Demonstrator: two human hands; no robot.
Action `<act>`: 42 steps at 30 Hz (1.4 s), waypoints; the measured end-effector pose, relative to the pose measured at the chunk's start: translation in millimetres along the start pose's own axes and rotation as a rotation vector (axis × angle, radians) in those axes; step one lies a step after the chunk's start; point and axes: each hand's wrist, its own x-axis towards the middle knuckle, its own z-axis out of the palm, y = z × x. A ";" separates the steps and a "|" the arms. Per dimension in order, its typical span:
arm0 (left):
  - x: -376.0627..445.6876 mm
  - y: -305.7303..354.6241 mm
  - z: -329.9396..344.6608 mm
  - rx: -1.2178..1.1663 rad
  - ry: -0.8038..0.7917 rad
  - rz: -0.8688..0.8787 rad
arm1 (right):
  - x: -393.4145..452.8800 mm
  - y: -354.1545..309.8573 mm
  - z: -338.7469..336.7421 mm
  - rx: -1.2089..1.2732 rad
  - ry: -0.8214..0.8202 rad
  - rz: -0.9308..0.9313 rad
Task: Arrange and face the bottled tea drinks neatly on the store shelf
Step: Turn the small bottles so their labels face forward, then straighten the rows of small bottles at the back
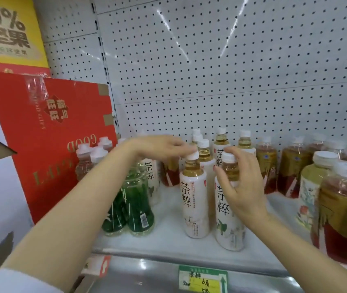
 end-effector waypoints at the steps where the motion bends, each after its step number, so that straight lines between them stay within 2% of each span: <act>1: 6.1 0.2 -17.2 -0.042 0.055 -0.018 | -1.3 0.5 -0.1 -0.018 0.007 -0.015; 3: 34.8 -4.6 -50.1 0.075 0.270 -0.096 | -5.0 2.0 0.0 -0.020 -0.004 -0.029; 4: 54.8 -9.6 -62.9 0.231 0.349 -0.134 | -7.1 2.5 0.3 0.002 -0.021 -0.022; 5: 75.1 -14.7 -71.6 0.390 0.365 -0.178 | -8.5 3.1 0.9 0.029 -0.035 -0.011; 9: 145.0 -33.5 -74.6 0.767 0.152 -0.343 | -8.1 5.3 4.4 -0.024 -0.020 -0.026; 14: 189.6 -55.1 -48.1 0.939 -0.091 -0.449 | -8.2 8.4 4.1 0.057 -0.038 -0.018; 17: 195.5 -58.9 -43.7 1.015 -0.103 -0.489 | -7.8 9.0 4.9 0.058 -0.039 -0.028; 23: 197.3 -75.4 -50.0 0.807 -0.065 -0.490 | -9.8 11.0 5.4 0.051 -0.010 -0.038; 26: 192.2 -75.7 -67.9 0.655 -0.021 -0.434 | -8.4 9.4 7.0 0.049 0.001 -0.036; 30: 161.8 -41.9 -110.6 0.511 0.083 -0.279 | -6.7 12.7 10.5 0.042 0.012 -0.045; 32: 138.7 -18.9 -131.6 0.481 0.194 -0.188 | -7.5 13.5 11.3 0.043 0.020 -0.044; 35: 106.9 7.4 -146.6 0.378 0.465 -0.060 | -8.7 12.6 10.9 0.034 0.029 -0.040; 40: 76.4 49.7 -124.2 -0.074 0.855 0.255 | -10.3 10.8 7.3 0.010 -0.024 -0.003; 42: 69.3 69.9 -110.7 -0.184 0.935 0.353 | -9.1 8.5 0.0 0.052 -0.072 0.056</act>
